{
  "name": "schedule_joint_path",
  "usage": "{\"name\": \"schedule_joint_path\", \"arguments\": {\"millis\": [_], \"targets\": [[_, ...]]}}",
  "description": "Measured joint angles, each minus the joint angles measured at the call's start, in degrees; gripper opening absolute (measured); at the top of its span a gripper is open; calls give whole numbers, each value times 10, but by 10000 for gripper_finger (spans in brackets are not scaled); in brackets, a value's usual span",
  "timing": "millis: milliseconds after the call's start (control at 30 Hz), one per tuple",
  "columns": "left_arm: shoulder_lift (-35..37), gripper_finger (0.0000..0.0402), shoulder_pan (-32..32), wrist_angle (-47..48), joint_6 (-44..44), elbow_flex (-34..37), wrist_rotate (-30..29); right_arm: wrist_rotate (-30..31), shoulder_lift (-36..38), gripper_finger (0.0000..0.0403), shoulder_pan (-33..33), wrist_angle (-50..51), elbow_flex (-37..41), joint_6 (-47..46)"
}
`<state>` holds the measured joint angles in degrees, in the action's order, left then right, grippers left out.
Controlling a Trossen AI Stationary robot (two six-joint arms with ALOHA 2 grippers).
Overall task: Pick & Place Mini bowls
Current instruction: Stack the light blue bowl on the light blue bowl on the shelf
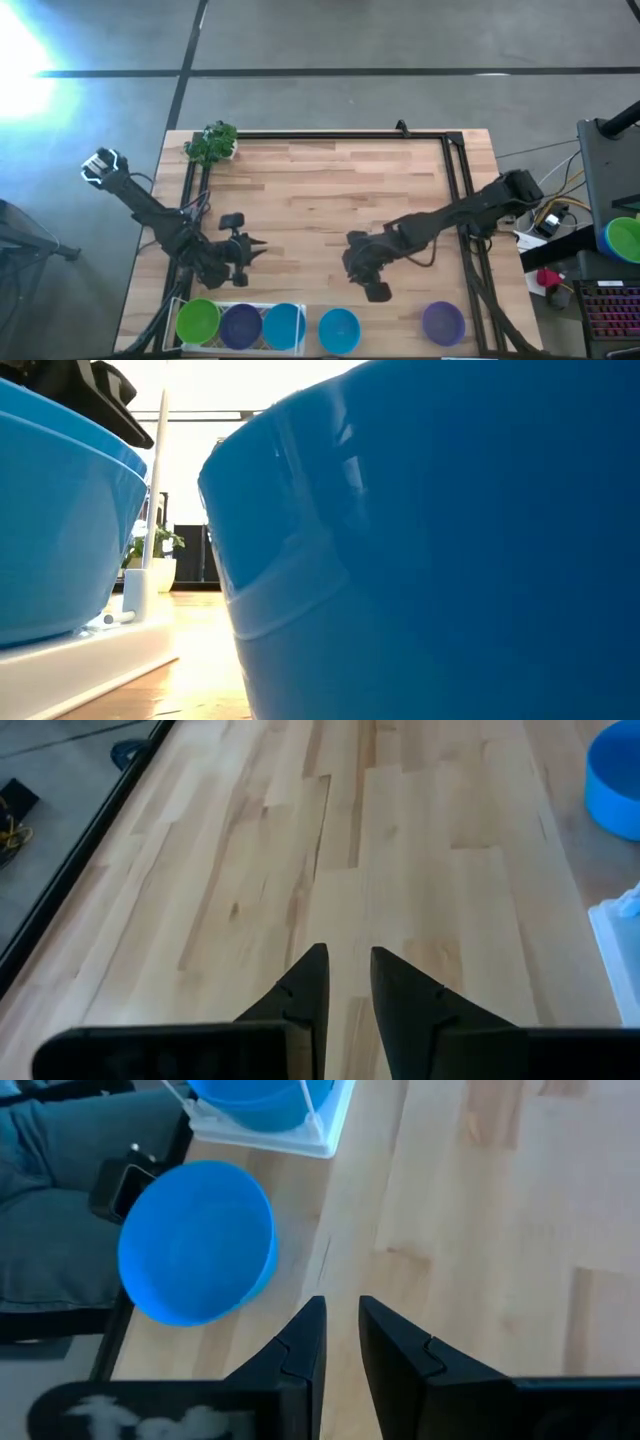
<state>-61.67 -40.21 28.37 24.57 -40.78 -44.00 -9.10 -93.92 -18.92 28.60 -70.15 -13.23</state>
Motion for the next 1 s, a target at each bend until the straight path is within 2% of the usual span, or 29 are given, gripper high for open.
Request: {"name": "schedule_joint_path", "arguments": {"millis": [533, 833, 1000], "targets": [[1, 71, -1, -10, -66, -27, 0, -6, -93, 59, -39, -54, -8, 10], [1, 71, 0, -18, -119, -33, 0, -4, -122, 59, -68, -140, -9, 15], [1, 71, 0, -19, -141, -45, 0, 1, -149, 59, -67, -151, -8, 18]]}}
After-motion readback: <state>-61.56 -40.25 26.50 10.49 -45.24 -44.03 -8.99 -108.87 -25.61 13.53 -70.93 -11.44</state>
